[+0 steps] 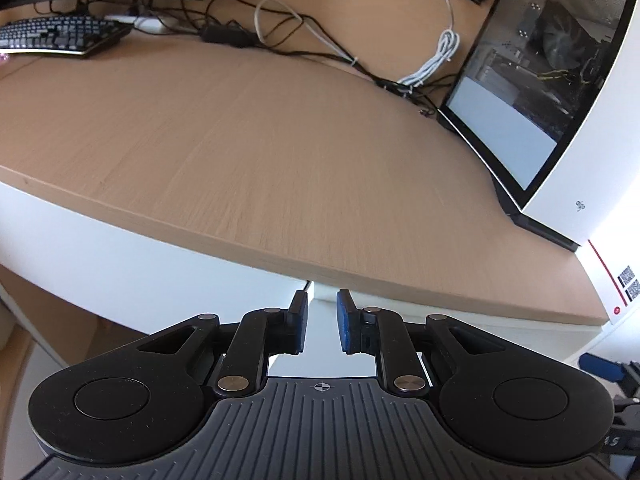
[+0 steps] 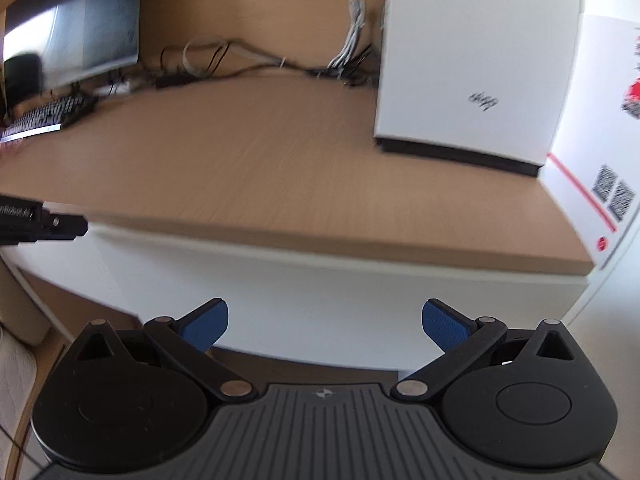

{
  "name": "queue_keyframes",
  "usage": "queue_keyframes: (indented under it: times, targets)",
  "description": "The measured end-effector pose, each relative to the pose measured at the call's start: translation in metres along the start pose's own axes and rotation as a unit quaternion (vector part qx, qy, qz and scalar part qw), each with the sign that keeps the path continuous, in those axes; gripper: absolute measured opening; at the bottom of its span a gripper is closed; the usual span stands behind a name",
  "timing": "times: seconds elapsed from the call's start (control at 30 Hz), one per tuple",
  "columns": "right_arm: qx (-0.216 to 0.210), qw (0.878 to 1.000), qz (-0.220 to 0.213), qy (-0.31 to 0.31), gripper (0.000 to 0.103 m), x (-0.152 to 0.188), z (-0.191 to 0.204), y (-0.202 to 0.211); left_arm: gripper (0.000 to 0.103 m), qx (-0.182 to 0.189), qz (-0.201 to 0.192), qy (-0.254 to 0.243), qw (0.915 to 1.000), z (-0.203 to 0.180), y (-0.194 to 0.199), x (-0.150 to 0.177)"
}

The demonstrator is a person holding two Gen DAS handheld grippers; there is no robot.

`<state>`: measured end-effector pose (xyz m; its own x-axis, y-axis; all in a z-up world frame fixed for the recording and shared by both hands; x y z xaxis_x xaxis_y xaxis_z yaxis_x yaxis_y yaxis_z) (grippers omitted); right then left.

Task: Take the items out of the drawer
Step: 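Move both tools toward the white drawer under the desktop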

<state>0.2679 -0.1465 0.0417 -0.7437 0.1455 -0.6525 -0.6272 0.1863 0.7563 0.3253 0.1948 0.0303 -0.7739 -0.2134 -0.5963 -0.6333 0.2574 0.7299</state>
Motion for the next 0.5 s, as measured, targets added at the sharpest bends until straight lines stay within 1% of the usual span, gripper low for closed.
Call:
queue_keyframes:
  times: [0.13, 0.27, 0.33, 0.4, 0.47, 0.5]
  targets:
    - [0.007, 1.0, 0.014, -0.02, 0.103, -0.003, 0.012, 0.002, 0.017, 0.004, 0.007, 0.007, 0.9999, 0.003, -0.005, -0.002]
    - [0.011, 1.0, 0.009, -0.024, 0.103, -0.006, 0.017, 0.002, 0.017, 0.001, 0.008, 0.004, 1.0, 0.004, -0.008, -0.002]
    - [0.006, 1.0, 0.003, -0.015, 0.103, -0.006, 0.02, 0.0, 0.017, 0.001, 0.005, 0.007, 1.0, 0.006, -0.008, -0.004]
    - [0.002, 1.0, 0.001, 0.007, 0.103, -0.005, 0.025, -0.003, 0.017, 0.012, -0.001, 0.015, 0.9998, 0.007, -0.009, -0.004]
    - [0.0, 1.0, -0.011, 0.028, 0.103, -0.004, 0.03, -0.001, 0.017, 0.026, -0.006, 0.007, 0.9996, 0.007, -0.009, -0.004]
    - [-0.002, 0.999, -0.022, 0.04, 0.103, -0.003, 0.032, 0.0, 0.018, 0.028, -0.007, -0.003, 0.9996, 0.006, -0.01, -0.003]
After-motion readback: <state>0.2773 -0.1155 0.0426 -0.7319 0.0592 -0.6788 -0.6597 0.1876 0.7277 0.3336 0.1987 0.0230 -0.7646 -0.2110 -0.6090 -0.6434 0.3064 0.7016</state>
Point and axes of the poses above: each gripper's, at about its wrist camera, not at the fingertips, and y roughly against the way its jaws point, z to its left, x to its underside, the point moved 3 cm from there along -y, roughly the way its jaws point, and after that the axes turned 8 degrees about z, right-handed, at the moved point
